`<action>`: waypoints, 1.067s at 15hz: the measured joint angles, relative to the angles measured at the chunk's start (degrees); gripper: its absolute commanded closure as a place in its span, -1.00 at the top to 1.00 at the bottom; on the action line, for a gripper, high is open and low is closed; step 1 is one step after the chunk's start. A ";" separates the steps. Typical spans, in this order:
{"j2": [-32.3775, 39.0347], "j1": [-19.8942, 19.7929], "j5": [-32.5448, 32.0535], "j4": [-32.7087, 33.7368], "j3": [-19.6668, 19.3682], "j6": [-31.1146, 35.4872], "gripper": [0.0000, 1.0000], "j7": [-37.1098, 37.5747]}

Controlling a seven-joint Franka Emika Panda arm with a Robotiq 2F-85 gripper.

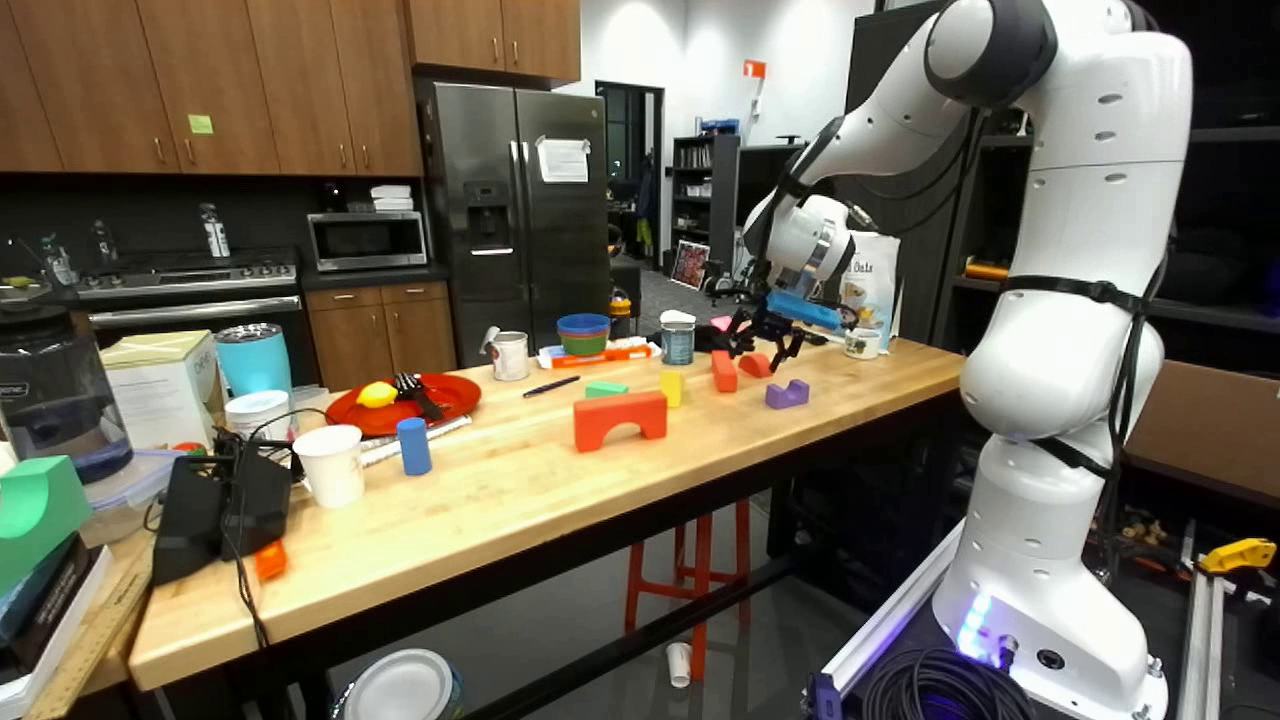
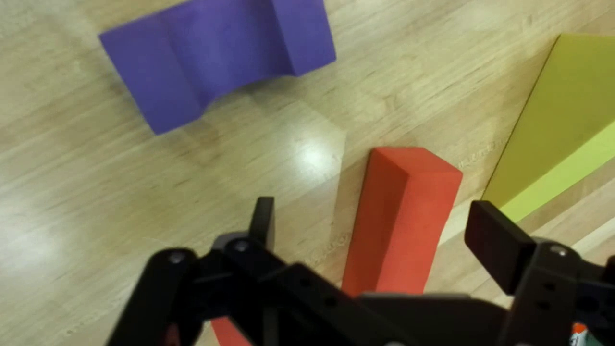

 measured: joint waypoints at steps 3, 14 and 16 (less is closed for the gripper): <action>2.06 -0.55 5.16 2.55 0.37 -1.84 1.00 -7.76; 9.18 -2.16 7.80 12.15 1.05 -14.87 1.00 -18.29; 10.98 -2.49 7.80 13.45 1.08 -15.55 0.48 -18.25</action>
